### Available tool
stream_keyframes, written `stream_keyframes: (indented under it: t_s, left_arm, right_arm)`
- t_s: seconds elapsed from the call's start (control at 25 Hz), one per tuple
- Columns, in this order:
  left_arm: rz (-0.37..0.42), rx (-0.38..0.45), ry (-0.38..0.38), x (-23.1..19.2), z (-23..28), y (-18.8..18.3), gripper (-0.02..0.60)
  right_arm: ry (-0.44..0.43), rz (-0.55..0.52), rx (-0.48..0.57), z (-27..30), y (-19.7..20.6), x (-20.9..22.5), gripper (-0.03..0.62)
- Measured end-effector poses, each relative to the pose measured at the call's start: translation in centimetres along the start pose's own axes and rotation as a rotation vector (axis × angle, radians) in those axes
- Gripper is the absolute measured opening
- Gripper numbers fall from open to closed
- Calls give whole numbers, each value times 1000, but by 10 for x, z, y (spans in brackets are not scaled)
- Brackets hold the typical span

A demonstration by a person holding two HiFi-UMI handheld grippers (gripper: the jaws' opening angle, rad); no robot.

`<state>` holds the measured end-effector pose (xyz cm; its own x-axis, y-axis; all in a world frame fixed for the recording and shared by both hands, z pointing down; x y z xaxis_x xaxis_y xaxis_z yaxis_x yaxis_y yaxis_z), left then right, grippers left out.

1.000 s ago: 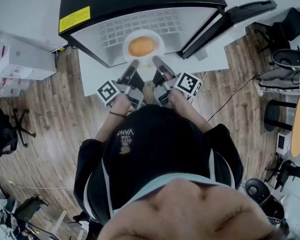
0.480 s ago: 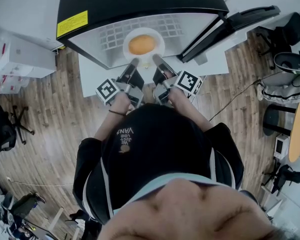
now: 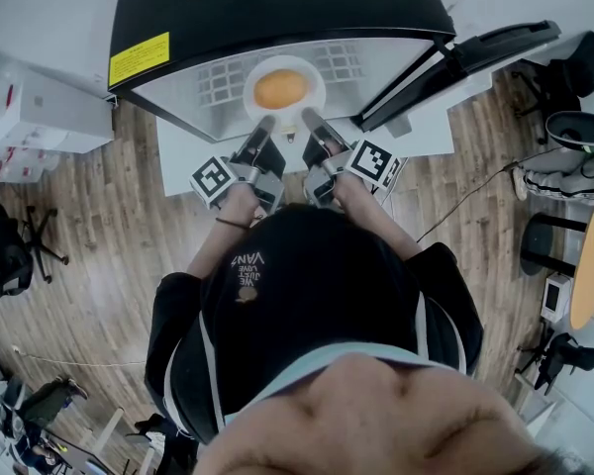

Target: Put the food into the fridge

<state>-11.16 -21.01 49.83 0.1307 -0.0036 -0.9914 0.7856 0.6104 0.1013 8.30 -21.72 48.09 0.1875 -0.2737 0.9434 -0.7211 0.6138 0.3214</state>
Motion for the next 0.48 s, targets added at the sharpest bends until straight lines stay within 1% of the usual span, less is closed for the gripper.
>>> stream_keyframes:
  t_s: [0.16, 0.28, 0.4, 0.48]
  left_arm:
    - [-9, 7, 0, 1, 5, -6, 23]
    - [-12, 13, -1, 1, 8, -11, 23]
    - [-17, 17, 0, 1, 11, -13, 23]
    - [-18, 22, -2, 0, 13, -14, 23]
  right_arm:
    - [-11, 12, -1, 9, -4, 1, 20]
    - [0, 6, -9, 15, -7, 2, 20]
    - [-36, 26, -7, 21, -9, 2, 20]
    - [-38, 27, -10, 23, -11, 3, 20]
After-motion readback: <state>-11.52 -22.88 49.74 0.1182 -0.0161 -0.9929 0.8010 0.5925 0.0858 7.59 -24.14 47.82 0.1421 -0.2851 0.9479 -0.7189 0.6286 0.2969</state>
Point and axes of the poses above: the fingertips, and each gripper's own axes: z forward along the fingers, x to its right, y out of its underside, the point moved 9 cm from there along -z, backward along the fingers, and after that the axes turned 9 degrees about -y, right-handed, at the moved point
